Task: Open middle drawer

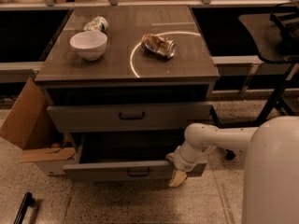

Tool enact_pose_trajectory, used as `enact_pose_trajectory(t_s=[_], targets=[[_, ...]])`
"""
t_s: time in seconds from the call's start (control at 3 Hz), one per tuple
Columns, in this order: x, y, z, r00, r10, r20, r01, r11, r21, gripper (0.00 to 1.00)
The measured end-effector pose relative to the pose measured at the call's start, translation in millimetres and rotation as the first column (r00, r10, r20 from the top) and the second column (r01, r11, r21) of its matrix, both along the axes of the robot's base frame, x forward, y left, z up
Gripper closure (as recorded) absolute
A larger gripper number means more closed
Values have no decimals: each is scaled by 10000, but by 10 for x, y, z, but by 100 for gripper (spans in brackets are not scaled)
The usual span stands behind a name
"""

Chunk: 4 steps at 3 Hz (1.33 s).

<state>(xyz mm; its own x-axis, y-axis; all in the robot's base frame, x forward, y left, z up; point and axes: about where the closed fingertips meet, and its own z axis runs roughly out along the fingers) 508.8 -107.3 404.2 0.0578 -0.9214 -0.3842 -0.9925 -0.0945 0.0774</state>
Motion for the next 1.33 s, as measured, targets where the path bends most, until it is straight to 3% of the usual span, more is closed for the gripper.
enact_pose_trajectory(t_s=[0.33, 0.67, 1.0, 1.33], targets=[[0, 0, 42, 10000, 0, 0, 0, 10000, 0, 65], [-155, -65, 91, 9997, -256, 15, 256, 9996, -81, 89], [-203, -72, 94, 9995, -324, 7, 324, 9995, -62, 100], [-449, -105, 89, 9961, -873, 99, 870, 9959, 256, 100]])
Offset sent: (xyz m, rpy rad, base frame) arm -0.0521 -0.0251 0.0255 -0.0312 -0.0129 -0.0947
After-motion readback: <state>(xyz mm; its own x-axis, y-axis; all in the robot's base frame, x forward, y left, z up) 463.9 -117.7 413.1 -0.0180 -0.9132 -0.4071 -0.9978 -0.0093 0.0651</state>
